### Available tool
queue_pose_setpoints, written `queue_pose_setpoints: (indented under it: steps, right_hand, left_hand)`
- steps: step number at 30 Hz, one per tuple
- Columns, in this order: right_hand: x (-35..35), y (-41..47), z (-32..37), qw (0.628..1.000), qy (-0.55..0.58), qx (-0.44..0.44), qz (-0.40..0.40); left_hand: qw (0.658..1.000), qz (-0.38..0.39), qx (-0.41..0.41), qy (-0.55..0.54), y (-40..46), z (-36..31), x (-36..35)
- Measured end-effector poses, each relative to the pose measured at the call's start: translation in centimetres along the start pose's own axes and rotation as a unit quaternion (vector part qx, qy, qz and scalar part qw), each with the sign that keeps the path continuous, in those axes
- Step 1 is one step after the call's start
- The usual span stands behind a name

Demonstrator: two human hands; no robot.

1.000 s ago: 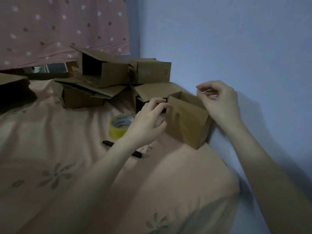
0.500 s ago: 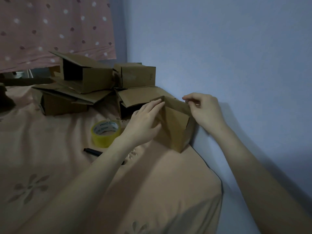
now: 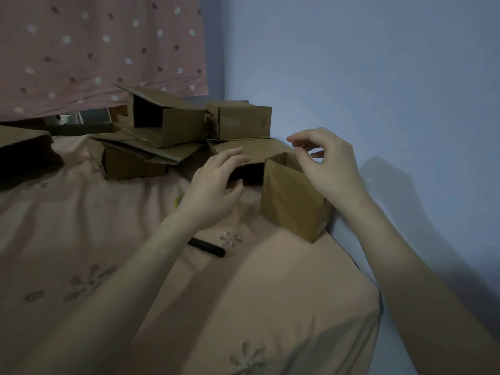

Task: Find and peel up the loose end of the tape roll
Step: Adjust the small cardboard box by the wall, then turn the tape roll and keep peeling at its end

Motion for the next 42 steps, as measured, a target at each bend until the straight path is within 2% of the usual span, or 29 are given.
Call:
queue_pose_setpoints:
  steps: [10,16,19,28,35,38,42]
  right_hand:
    - [-8.1,-1.3,4.1,0.996,0.054,0.025,0.072]
    - [-13.6,-3.1,4.9,0.99,0.064,0.018,0.126]
    - [-15.8,-4.0,4.5,0.986,0.062,-0.006,0.152]
    - [-20.5,-5.8,2.7,0.986,-0.015,-0.012,0.164]
    - [-21.6,-6.4,1.7,0.966,-0.131,0.009,0.224]
    - [-21.2,-6.4,1.7,0.972,-0.113,-0.013,0.208]
    - [-20.3,-6.3,2.3,0.989,0.003,-0.04,0.145]
  left_hand:
    - [0.996,-0.022,0.09,0.011,-4.4,7.4,4.5]
    - [0.993,-0.013,0.113,0.002,-7.2,11.0,4.2]
    - [0.988,-0.004,0.152,-0.013,-8.4,12.3,3.6]
    - [0.976,-0.007,0.209,-0.058,-9.2,15.4,1.8]
    - [0.978,-0.038,0.196,-0.063,-8.9,15.4,1.7]
    - [0.976,-0.043,0.197,-0.077,-8.9,15.2,1.7]
    - [0.963,-0.061,0.216,-0.151,-8.7,15.0,1.7]
Point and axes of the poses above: each hand's wrist, its own y-axis towards the middle knuckle, its own x-axis out of the back of the hand, z = x × y, the point moved 7 cm from there along y, towards the middle knuckle, and after that the axes turned 1 degree about -z, right-handed, at the moved point
